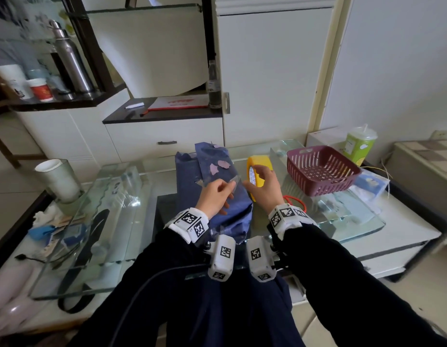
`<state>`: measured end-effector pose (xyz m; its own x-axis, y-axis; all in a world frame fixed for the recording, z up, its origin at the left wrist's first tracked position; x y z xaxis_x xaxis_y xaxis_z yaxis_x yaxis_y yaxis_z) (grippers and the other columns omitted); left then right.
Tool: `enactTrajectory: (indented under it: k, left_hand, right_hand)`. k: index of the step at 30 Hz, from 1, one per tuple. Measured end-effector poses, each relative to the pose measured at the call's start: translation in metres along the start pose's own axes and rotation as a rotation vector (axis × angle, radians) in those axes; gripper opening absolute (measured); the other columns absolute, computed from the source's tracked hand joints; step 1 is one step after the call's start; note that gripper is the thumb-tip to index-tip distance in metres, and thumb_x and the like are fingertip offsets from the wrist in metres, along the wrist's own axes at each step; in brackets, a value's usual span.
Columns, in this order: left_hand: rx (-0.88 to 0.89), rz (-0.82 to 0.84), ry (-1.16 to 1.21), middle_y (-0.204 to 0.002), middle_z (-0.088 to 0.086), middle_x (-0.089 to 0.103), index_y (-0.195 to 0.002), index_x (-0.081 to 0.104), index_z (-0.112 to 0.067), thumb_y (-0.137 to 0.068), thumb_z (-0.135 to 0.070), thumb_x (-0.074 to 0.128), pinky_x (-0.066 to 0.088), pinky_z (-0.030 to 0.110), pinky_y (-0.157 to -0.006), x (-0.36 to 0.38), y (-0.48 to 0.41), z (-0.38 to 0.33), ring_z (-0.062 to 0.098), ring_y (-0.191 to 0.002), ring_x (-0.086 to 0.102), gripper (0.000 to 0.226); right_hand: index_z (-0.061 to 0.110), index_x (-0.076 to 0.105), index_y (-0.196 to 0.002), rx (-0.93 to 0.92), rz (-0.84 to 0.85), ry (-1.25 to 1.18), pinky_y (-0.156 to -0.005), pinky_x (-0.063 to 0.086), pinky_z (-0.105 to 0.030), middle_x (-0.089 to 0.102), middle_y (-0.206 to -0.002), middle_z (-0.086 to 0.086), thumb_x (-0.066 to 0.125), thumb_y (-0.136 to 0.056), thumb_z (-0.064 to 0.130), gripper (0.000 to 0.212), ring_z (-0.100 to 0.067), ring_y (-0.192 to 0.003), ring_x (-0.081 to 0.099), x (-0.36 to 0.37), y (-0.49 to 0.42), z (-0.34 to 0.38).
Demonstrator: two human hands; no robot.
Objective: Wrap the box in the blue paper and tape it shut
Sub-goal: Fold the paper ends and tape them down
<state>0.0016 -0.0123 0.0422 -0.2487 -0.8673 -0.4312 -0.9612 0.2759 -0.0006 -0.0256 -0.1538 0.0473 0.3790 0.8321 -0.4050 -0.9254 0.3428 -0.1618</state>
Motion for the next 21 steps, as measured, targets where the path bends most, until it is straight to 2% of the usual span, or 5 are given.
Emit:
enactTrajectory:
  k: [6,8,10,18,21]
  left_hand:
    - [-0.004,0.017,-0.002,-0.07,-0.001,0.058,-0.081,0.052,-0.01,-0.094,-0.035,0.052,0.049,0.02,-0.041,0.001,-0.011,0.006,0.014,-0.054,0.053,0.029]
    - [-0.017,0.034,-0.015,-0.071,-0.001,0.058,-0.084,0.053,-0.009,-0.094,-0.034,0.053,0.049,0.019,-0.042,0.0,-0.013,0.01,0.013,-0.054,0.054,0.027]
    - [-0.024,0.055,-0.018,-0.072,-0.001,0.058,-0.088,0.054,-0.007,-0.094,-0.031,0.053,0.049,0.018,-0.041,-0.002,-0.014,0.015,0.013,-0.054,0.055,0.025]
    - [0.012,0.097,0.075,-0.076,0.0,0.062,-0.085,0.053,-0.014,-0.091,-0.034,0.058,0.05,0.025,-0.041,-0.017,-0.012,0.025,0.011,-0.051,0.056,0.021]
    - [-0.003,0.086,0.028,-0.077,0.001,0.062,-0.085,0.052,-0.017,-0.089,-0.032,0.061,0.049,0.023,-0.043,-0.028,-0.013,0.031,0.015,-0.057,0.057,0.018]
  right_hand:
    - [0.002,0.061,-0.109,0.021,0.095,-0.143,-0.075,0.048,-0.028,0.066,-0.09,-0.019,0.061,-0.087,0.005,0.022,-0.016,-0.08,0.061,0.015,-0.011,-0.003]
    - [0.003,0.059,-0.11,0.024,0.134,-0.141,-0.061,0.048,-0.018,0.062,-0.072,-0.009,0.061,-0.086,0.001,0.024,-0.001,-0.059,0.061,0.019,-0.013,-0.006]
    - [0.001,0.056,-0.112,0.04,0.164,-0.156,-0.052,0.045,-0.009,0.058,-0.064,-0.003,0.06,-0.085,-0.005,0.027,0.006,-0.047,0.056,0.024,-0.016,-0.008]
    - [-0.006,0.05,-0.112,0.143,0.104,-0.194,-0.048,0.045,-0.015,0.052,-0.058,-0.005,0.055,-0.084,-0.011,0.029,0.002,-0.037,0.051,0.033,-0.026,-0.02]
    - [-0.001,0.047,-0.113,0.198,0.173,-0.224,-0.05,0.048,-0.019,0.054,-0.062,-0.006,0.056,-0.085,-0.008,0.03,-0.006,-0.047,0.055,0.037,-0.027,-0.019]
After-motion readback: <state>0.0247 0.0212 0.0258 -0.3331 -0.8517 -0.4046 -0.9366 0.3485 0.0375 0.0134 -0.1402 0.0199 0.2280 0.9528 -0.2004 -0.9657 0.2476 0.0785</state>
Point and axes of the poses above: each hand's wrist, its own y-axis away from the middle knuckle, its own x-axis out of the palm, z = x × y, the point moved 3 cm from there along -y, towards the middle knuckle
